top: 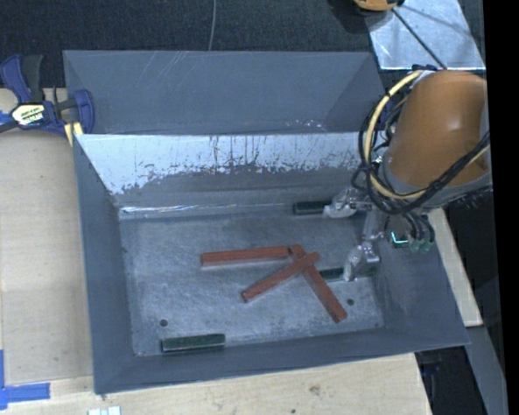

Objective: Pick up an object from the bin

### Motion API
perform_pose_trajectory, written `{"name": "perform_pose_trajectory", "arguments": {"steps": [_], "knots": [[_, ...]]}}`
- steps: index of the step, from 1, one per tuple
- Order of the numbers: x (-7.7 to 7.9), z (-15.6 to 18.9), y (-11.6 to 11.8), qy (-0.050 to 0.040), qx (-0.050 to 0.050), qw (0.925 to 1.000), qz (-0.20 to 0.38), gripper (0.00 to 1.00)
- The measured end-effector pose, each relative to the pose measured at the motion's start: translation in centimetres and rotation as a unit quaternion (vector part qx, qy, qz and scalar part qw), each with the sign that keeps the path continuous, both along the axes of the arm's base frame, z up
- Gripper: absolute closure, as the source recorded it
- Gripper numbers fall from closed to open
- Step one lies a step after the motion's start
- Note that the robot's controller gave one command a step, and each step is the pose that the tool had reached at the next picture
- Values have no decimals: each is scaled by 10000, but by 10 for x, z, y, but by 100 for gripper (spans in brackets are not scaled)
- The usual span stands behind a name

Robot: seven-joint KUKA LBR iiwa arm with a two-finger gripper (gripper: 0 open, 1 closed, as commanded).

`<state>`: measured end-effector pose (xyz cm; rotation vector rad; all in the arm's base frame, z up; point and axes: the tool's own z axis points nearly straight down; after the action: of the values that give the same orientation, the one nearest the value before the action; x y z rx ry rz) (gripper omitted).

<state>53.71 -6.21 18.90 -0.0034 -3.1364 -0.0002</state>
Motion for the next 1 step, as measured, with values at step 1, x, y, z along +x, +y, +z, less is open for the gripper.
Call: {"name": "perform_pose_trajectory", "arguments": {"steps": [1], "knots": [[2, 5, 0, -43, -4, 10000, 10, 0]]}}
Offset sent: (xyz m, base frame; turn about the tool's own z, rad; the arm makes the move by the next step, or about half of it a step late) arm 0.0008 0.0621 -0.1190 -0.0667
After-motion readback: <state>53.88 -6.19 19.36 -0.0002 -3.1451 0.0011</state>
